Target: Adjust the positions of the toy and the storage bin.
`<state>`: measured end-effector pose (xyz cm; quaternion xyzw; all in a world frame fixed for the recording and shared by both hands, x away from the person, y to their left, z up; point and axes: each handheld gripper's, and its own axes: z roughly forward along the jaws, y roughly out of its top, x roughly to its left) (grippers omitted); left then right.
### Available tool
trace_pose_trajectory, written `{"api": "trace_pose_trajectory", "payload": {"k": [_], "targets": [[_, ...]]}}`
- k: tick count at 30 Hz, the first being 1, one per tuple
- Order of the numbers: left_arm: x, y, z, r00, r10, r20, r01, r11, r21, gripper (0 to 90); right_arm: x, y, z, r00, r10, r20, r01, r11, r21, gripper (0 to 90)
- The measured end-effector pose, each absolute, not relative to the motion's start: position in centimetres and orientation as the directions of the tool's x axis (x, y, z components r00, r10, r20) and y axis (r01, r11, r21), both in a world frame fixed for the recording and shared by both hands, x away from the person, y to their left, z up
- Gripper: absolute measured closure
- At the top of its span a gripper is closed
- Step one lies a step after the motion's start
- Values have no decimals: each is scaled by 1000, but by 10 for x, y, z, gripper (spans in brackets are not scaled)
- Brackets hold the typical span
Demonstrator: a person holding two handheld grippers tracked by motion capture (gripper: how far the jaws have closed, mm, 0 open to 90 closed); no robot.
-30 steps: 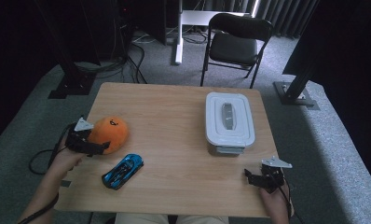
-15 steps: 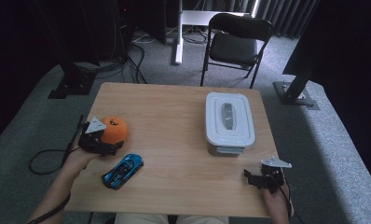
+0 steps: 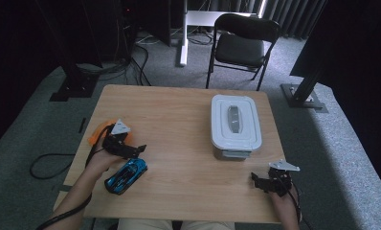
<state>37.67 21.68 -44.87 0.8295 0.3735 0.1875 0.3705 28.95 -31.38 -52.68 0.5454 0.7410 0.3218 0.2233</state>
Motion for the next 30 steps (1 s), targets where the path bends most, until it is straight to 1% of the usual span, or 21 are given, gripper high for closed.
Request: {"api": "trace_pose_trajectory", "payload": {"k": [2,4,6,11,15,20,22,24,28,30], "targets": [[380,206,-450,665,746,43,472,-464,750,8,293,-318,-524,-291,956,27,658,180,731,133],[384,197,-451,669,742,39,472,-465,749,8,300,-326,-518,-263,963,58,644,130,754,133],[388,189,-451,671,741,30,471,-457,754,8,305,-330,-515,-248,967,56,639,120,760,133],[400,167,-453,683,730,25,463,-459,759,8,316,-332,-511,-239,969,59,637,110,763,133],[407,151,-455,689,724,33,451,-464,763,8,326,-328,-511,-235,971,41,636,121,762,133],[415,136,-460,694,719,18,463,-466,754,9,335,-326,-511,-218,975,50,625,100,774,133],[418,131,-462,688,725,33,466,-477,745,8,340,-325,-512,-214,976,41,623,104,776,133],[422,127,-464,678,735,11,479,-453,752,9,344,-324,-512,-207,978,30,624,108,774,133],[428,117,-471,682,732,1,495,-462,736,9,351,-326,-513,-198,980,32,625,101,774,133],[431,112,-473,690,724,5,491,-473,732,8,355,-327,-513,-179,983,30,629,91,772,133]]}}
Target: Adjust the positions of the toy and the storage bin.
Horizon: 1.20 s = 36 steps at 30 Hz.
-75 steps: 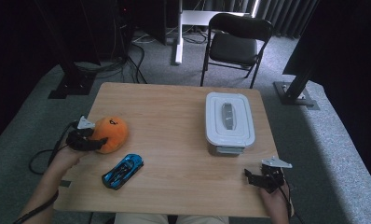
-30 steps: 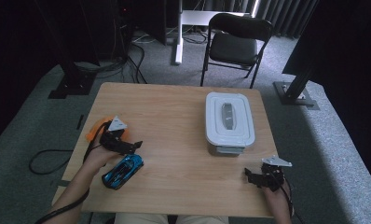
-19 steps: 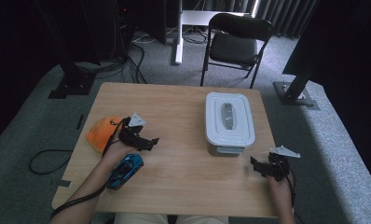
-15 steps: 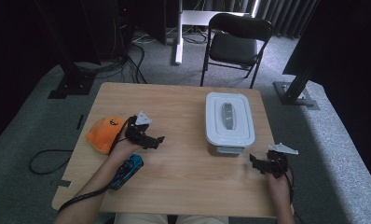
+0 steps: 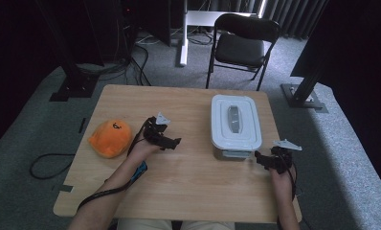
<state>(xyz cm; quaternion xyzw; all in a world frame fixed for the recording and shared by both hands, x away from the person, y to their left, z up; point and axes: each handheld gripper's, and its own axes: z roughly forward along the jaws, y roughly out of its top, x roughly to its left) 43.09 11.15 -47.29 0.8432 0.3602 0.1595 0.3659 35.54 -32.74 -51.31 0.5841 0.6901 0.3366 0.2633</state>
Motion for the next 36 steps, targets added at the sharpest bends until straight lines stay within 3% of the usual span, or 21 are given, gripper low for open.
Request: {"api": "trace_pose_trajectory", "payload": {"k": [36], "targets": [[481,14,-481,694,720,13,487,-482,728,8,418,-329,-502,-152,986,64,631,47,774,134]]}}
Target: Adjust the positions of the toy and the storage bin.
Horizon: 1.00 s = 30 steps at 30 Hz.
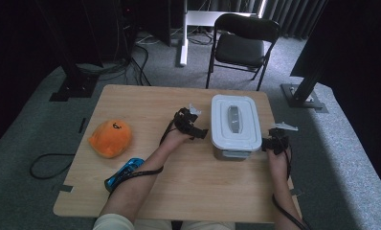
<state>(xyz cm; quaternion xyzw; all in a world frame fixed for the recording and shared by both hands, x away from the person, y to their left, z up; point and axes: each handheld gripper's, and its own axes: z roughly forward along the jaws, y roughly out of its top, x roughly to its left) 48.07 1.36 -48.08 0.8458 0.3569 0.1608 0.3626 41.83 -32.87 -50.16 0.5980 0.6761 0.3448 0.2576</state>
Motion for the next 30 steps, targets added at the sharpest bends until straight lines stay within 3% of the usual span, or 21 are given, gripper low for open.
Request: {"api": "trace_pose_trajectory", "payload": {"k": [10,15,30], "targets": [[482,4,-475,711,704,10,471,-485,737,8,430,-327,-498,-219,973,70,636,88,767,160],[479,4,-472,713,701,25,459,-494,738,8,430,-327,-500,-275,954,123,628,81,774,188],[460,25,-470,715,698,36,457,-507,731,9,422,-307,-497,-353,932,81,604,161,781,231]]}}
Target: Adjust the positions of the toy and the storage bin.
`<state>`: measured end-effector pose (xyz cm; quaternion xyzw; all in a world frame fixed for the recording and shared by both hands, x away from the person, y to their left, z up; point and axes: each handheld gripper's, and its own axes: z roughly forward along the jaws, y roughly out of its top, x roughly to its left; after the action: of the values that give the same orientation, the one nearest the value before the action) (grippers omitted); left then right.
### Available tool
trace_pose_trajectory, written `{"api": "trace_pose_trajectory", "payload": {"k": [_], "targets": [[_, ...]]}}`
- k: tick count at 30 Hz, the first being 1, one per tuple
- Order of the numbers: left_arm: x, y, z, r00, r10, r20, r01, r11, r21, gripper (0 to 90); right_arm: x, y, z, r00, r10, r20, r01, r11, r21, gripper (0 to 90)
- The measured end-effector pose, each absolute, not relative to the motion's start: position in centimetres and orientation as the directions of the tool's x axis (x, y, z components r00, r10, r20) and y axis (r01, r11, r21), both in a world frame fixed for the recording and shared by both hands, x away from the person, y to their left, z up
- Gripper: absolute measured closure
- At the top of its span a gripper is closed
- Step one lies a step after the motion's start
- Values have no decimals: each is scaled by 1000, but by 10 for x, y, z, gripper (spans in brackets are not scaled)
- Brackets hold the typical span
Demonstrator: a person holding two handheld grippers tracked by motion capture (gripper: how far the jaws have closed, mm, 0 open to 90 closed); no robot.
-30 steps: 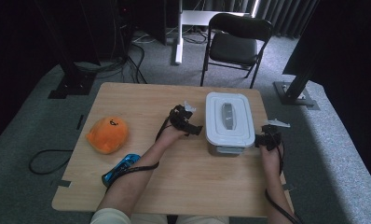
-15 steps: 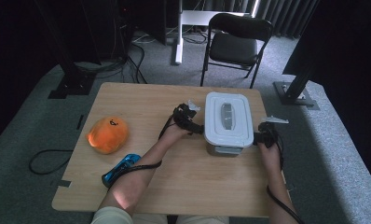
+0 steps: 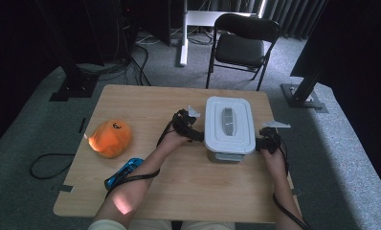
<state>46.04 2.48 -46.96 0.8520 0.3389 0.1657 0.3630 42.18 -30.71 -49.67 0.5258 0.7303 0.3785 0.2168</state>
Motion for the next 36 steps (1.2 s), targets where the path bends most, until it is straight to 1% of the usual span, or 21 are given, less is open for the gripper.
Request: {"api": "trace_pose_trajectory", "payload": {"k": [6,10,19,28,30,36], "targets": [[451,35,-469,714,699,40,458,-510,728,9,417,-298,-495,-385,920,70,593,189,782,234],[439,48,-469,711,702,39,460,-507,729,9,412,-288,-495,-425,903,69,573,209,793,237],[417,65,-470,706,707,37,462,-500,732,9,401,-272,-494,-476,878,56,556,251,793,237],[396,73,-472,706,707,44,462,-507,728,9,392,-263,-492,-512,859,20,529,297,795,237],[391,73,-471,706,707,40,465,-505,727,9,390,-263,-491,-516,856,25,526,294,798,237],[380,72,-470,715,696,69,443,-527,725,9,378,-263,-492,-526,850,30,512,289,809,242]]}}
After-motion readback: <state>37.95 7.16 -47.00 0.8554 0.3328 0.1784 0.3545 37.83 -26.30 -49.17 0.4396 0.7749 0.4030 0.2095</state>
